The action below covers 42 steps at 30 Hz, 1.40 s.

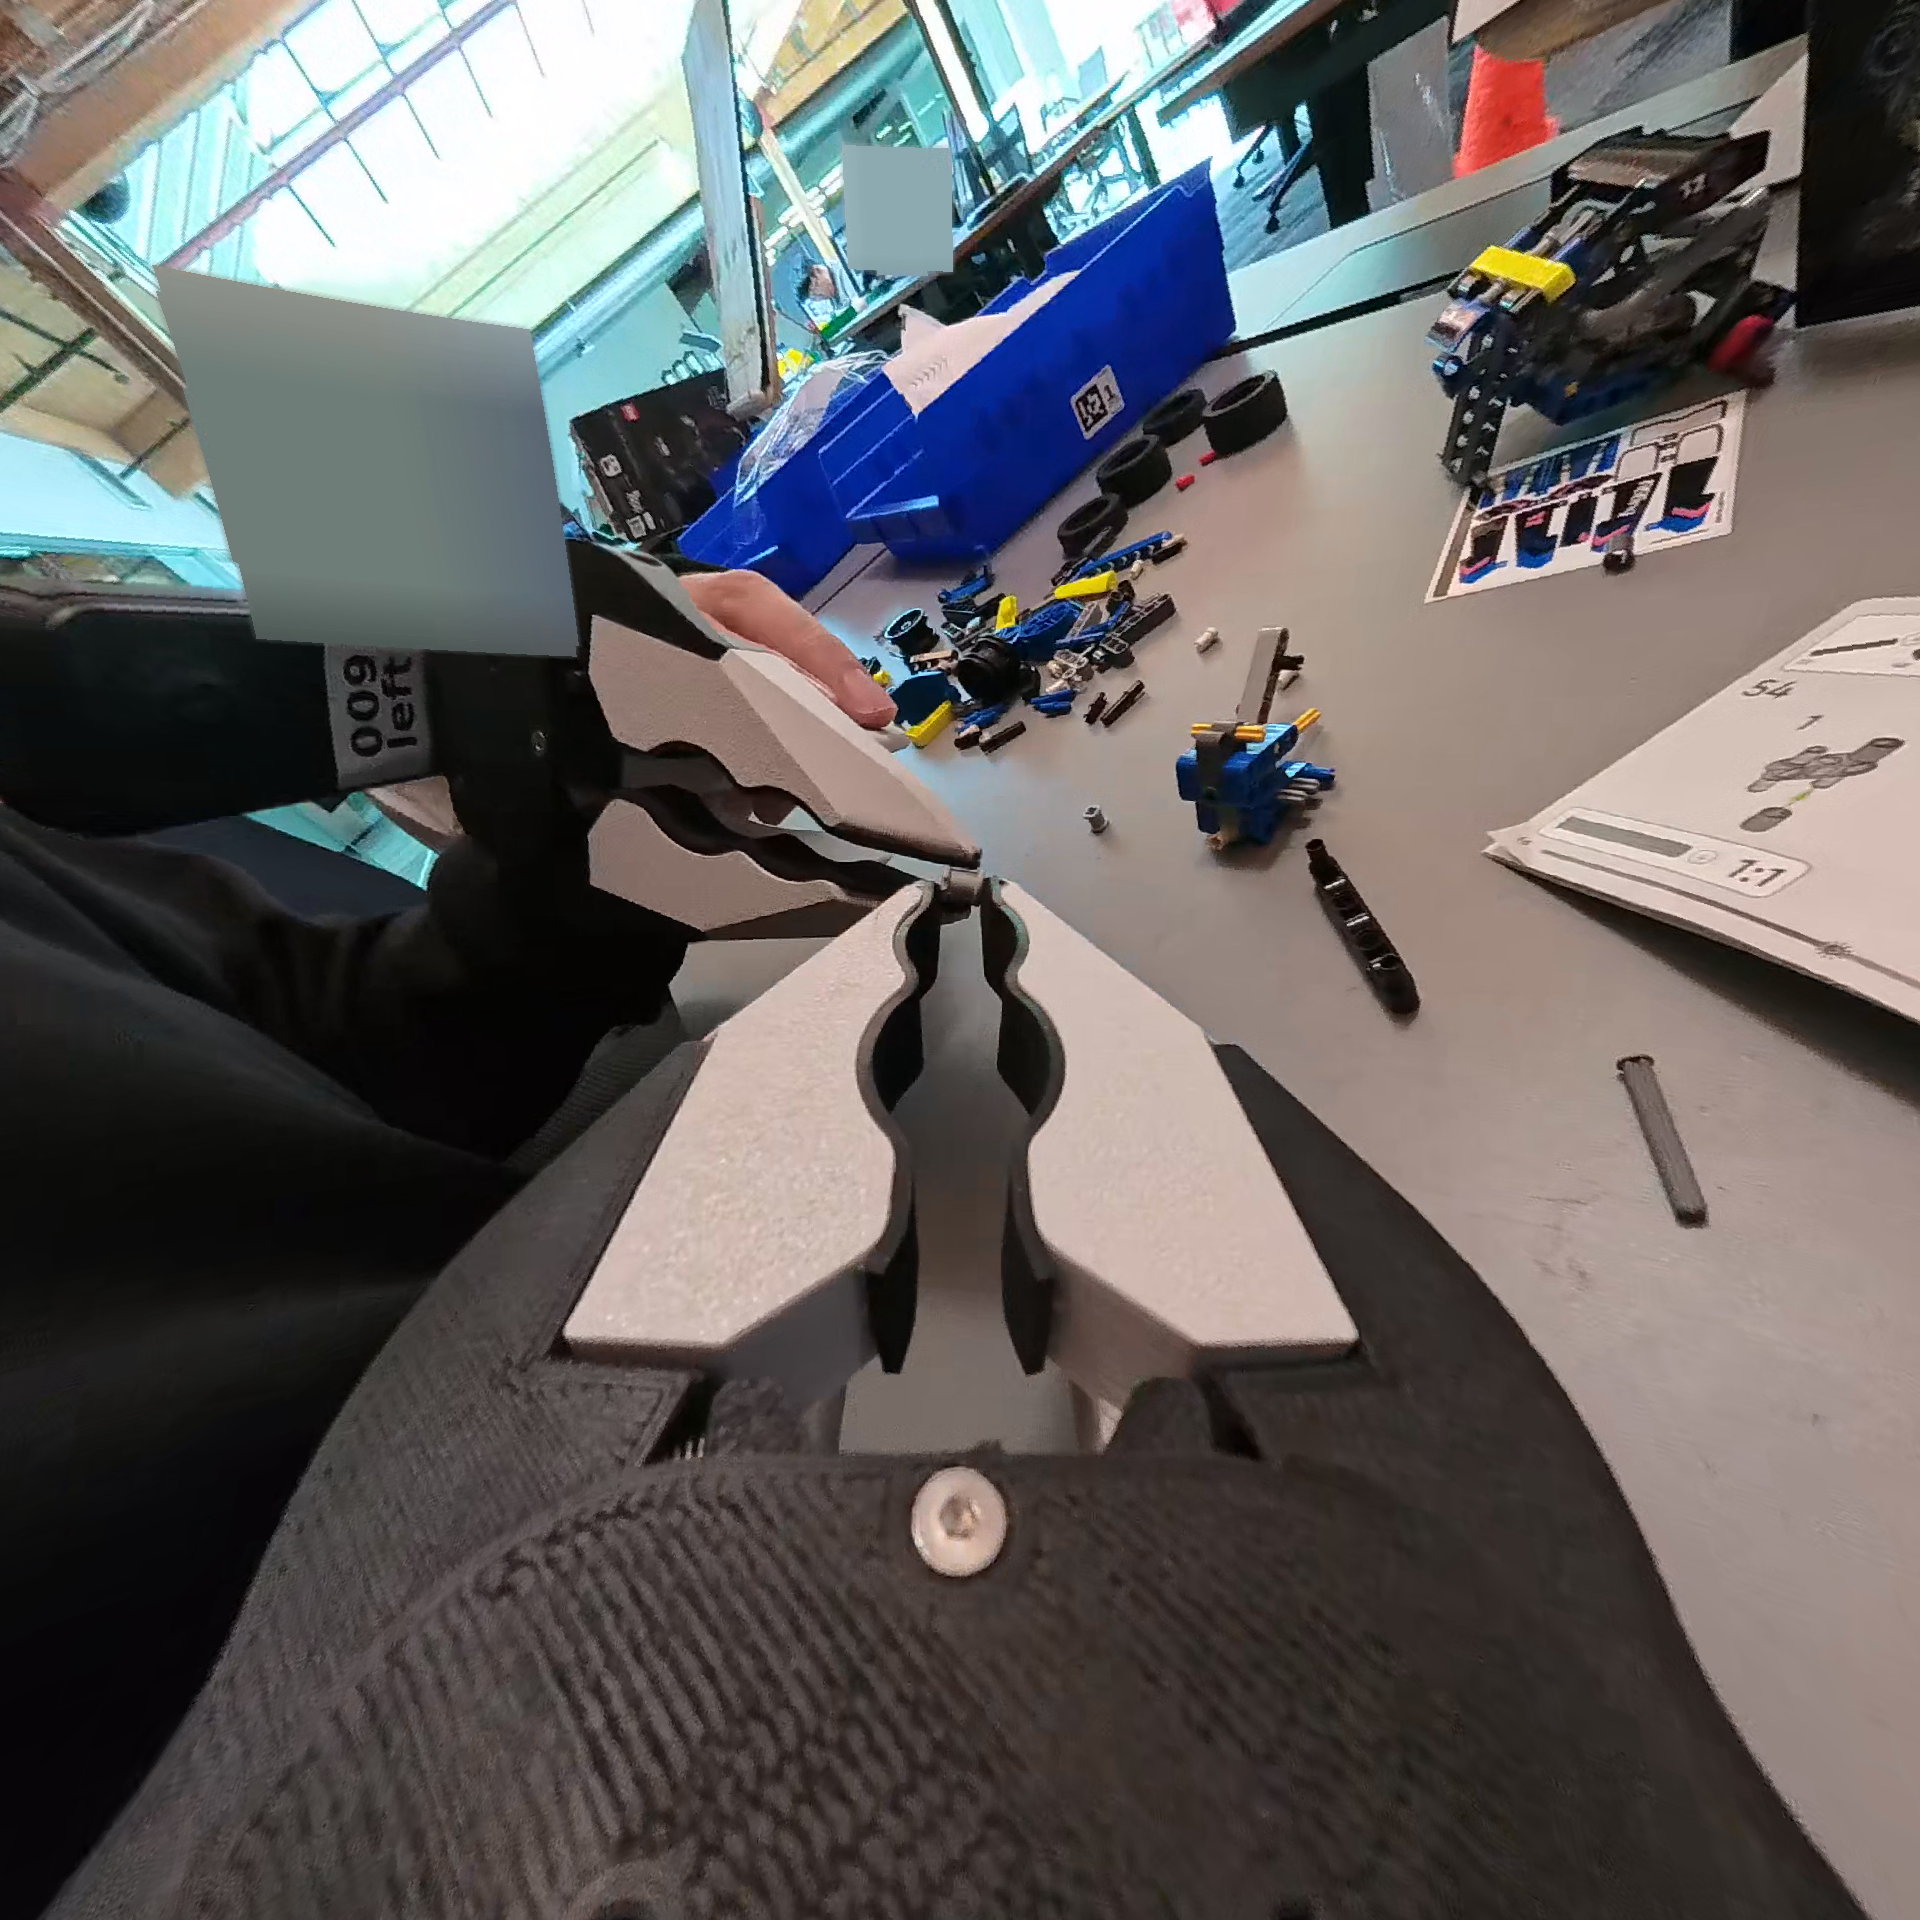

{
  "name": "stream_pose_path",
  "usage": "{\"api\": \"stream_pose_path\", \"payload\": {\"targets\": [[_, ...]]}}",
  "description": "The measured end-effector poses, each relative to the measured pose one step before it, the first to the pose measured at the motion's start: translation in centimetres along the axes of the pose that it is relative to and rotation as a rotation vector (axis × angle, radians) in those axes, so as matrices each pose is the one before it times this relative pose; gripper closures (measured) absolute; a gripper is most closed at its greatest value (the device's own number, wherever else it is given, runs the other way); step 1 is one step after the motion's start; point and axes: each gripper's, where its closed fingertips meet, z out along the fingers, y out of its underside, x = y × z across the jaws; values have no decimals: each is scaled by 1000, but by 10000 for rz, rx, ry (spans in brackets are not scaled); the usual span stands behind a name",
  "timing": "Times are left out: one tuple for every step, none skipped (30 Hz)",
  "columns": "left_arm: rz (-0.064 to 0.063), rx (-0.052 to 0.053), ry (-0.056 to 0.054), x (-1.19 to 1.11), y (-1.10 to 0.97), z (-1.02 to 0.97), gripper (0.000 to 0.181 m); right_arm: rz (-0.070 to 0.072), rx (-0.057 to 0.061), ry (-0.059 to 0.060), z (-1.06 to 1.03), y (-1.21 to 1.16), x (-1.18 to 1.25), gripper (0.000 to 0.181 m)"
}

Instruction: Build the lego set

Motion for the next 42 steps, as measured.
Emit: {"api": "stream_pose_path", "payload": {"targets": [[57,-22,-41,13,22,59,178,8,-17,23,-26,44,55,175],[-31,-4,15,78,14,51,178,8,-27,5,-14,49,21,175],[-119,18,52,75,10,24,178,-40,0,-8,-11,34,6,175],[-144,38,43,34,14,10,178,33,7,-18,-7,18,-14,175],[-107,42,23,5,7,-8,177,47,2,-20,24,21,-12,175],[-54,18,7,-16,28,-19,176,2,-37,-12,28,74,-13,175],[-15,-8,-21,-55,32,-32,174,-3,-13,1,22,38,0,175],[24,-5,-16,-20,12,-18,173,27,3,-18,25,11,-38,175],[37,-3,27,48,-6,-20,173,29,-8,-28,13,19,-21,175],[10,-9,63,105,-6,-16,175,14,14,-28,-4,-14,-18,175],[1,-10,39,80,-11,-9,178,43,5,-31,16,12,-14,175],[44,-16,-5,12,19,-14,178,59,-12,-36,18,46,-15,175],[46,-29,29,53,55,9,178,21,-41,0,32,92,24,175],[3,-42,23,33,66,4,178,1,1,28,43,41,37,175],[41,-29,-24,-1,30,-4,178,39,23,5,24,-5,10,175],[93,-10,-50,-12,7,-2,178,24,4,-20,13,9,1,175],[44,-7,-24,4,8,32,178,7,-12,9,-11,16,45,175],[-34,-25,35,55,48,40,177,-22,-32,43,-4,64,61,175],[-33,-20,62,88,51,11,178,-31,-65,8,30,112,-2,175],[-1,7,27,26,14,-11,178,7,-2,-7,18,-12,-17,175],[-22,25,3,-30,-18,-25,178,13,25,-11,-4,-56,-24,175],[-36,9,25,-8,-1,-22,178,-3,-26,-8,11,20,-13,175],[-2,-21,25,14,31,-8,177,11,-29,7,34,42,19,175],[44,-23,7,3,27,2,177,7,8,-8,20,-16,4,175],[36,-5,34,52,-5,-9,177,13,12,-18,-6,-6,-11,175],[5,3,58,68,3,-17,177,13,-24,7,10,31,32,175],[12,30,47,53,-36,-27,176,-8,-7,21,-2,12,49,175],[3,57,46,60,-51,-43,173,4,-11,-15,-12,6,8,175],[-24,39,58,63,-29,-25,173,36,-13,-41,-1,11,-39,175],[-26,5,41,39,43,-13,172,1,-26,-14,6,46,-4,175],[-24,-8,-4,-17,54,-3,173,-11,-22,4,34,42,0,175],[-3,-1,-7,-21,36,-8,175,-2,-53,-9,53,90,-26,175],[17,-5,10,14,16,-12,176,17,-16,-6,34,24,0,175],[3,-2,9,-6,13,-15,176,30,11,-25,-6,-9,-25,175],[-15,24,3,-9,-32,-19,177,51,9,-44,-14,-24,-40,175],[4,25,-13,-22,-42,-17,177,57,9,-38,-13,-16,-30,175],[40,14,-38,-15,-29,16,177,26,17,-12,-3,-32,-2,175],[61,-11,-29,15,5,45,176,-5,-39,18,15,54,35,175],[74,-49,-2,73,72,67,176,-10,-69,48,33,107,72,175],[84,-48,-11,59,72,55,176,18,-24,25,10,64,42,175],[77,-24,-19,32,22,34,176,39,-12,-10,3,39,11,175],[40,-21,-1,24,14,16,176,27,-10,-21,-14,50,6,175]]}}
